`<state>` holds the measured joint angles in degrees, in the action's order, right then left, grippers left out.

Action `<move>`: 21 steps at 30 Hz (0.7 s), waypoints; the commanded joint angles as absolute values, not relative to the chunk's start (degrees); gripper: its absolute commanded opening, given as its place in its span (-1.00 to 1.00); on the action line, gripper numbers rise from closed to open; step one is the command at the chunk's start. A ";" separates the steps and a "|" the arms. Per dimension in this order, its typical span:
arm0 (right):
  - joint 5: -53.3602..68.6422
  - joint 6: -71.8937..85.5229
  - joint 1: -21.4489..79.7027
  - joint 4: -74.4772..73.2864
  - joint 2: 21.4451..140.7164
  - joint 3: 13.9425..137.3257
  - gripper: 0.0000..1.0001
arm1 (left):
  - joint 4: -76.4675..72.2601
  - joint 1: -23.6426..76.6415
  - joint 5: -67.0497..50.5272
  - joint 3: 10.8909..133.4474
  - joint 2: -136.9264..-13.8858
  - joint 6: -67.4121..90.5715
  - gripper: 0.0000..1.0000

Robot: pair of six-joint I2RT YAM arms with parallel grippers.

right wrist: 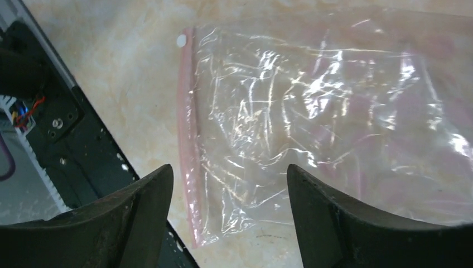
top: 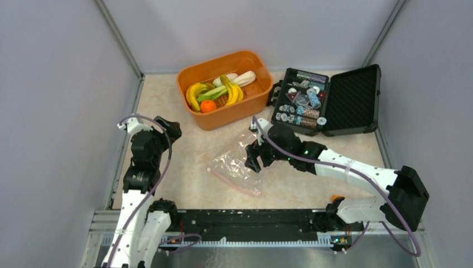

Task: Place the food in the zip-top bag and seal the zipper
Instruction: Pick up the zipper food storage bag at the center of the board.

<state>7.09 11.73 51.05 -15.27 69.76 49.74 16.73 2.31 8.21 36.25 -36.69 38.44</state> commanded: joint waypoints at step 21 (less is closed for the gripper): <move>2.58 11.29 68.14 -0.38 96.10 55.27 0.10 | 21.53 2.10 19.01 35.41 -27.70 41.30 0.97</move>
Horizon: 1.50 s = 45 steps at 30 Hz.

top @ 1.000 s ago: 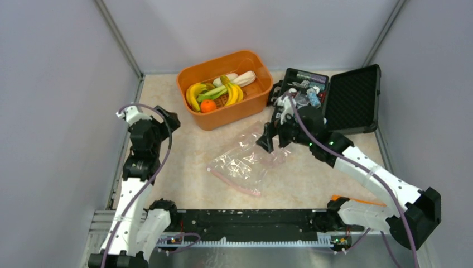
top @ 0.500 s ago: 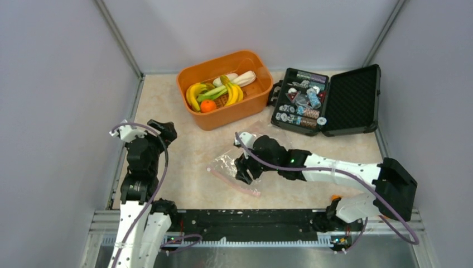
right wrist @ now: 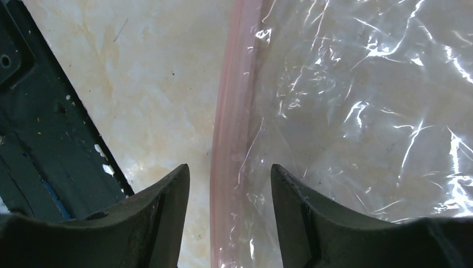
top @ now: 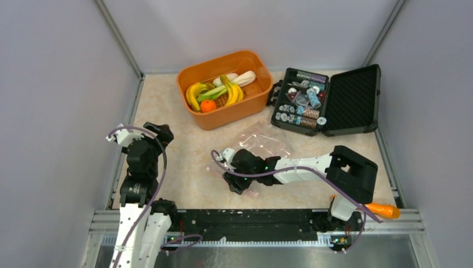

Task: Place the food in the zip-top bag and seal the zipper
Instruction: Pick up the zipper food storage bag at the center of the board.

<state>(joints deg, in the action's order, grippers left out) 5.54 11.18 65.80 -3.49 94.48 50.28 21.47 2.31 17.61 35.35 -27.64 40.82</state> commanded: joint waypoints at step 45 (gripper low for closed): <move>-20.88 12.03 72.34 6.76 105.38 61.52 -1.00 | 22.24 2.02 16.59 34.24 -29.74 41.48 0.98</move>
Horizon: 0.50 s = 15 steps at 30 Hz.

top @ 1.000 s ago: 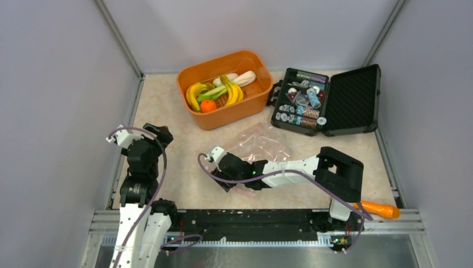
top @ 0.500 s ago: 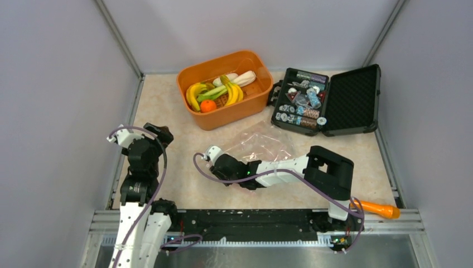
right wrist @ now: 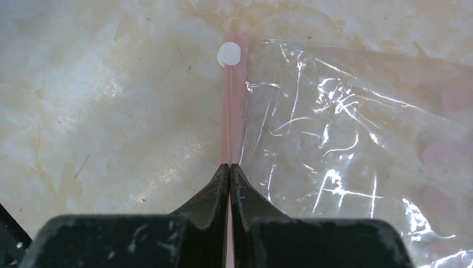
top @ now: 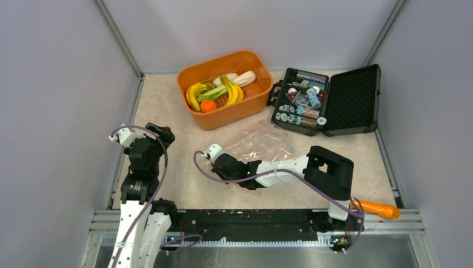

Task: Place the food in the zip-top bag and seal the zipper
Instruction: Pick up the zipper food storage bag at the center of the board.

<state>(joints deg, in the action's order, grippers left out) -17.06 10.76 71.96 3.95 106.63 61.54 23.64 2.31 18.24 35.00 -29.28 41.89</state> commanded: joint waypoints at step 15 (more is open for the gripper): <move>-11.43 28.68 59.06 17.84 90.15 50.73 -1.00 | 12.48 2.24 -12.16 30.66 -30.81 35.21 0.97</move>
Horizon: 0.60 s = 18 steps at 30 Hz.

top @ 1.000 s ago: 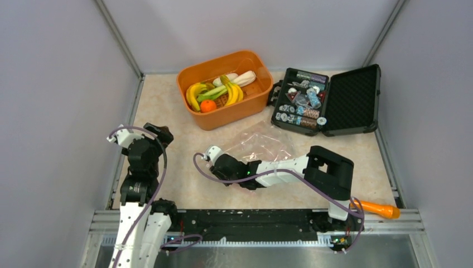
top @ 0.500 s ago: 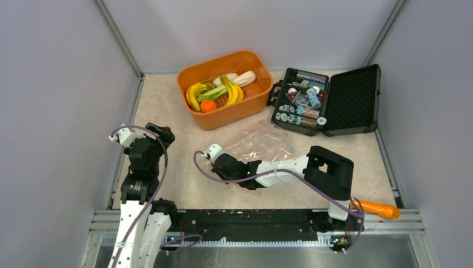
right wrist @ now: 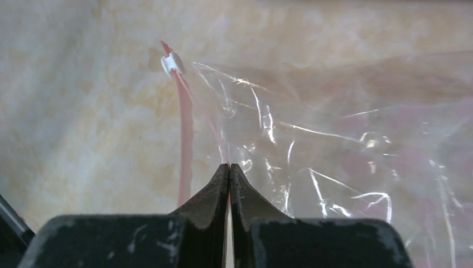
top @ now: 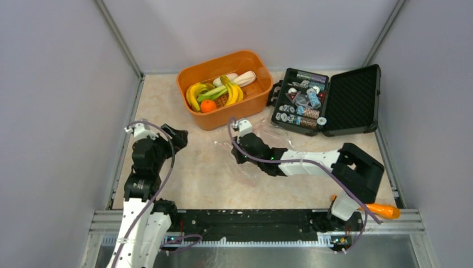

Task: Place the food in the zip-top bag and seal the zipper
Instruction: Pick up the zipper food storage bag at the center of the board.

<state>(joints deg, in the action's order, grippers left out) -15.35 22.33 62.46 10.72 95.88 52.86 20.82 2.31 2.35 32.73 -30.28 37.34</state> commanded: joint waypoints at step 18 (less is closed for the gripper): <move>-13.85 32.21 56.07 17.61 86.74 51.42 -1.00 | 7.45 28.69 -12.78 26.35 -41.90 34.68 0.75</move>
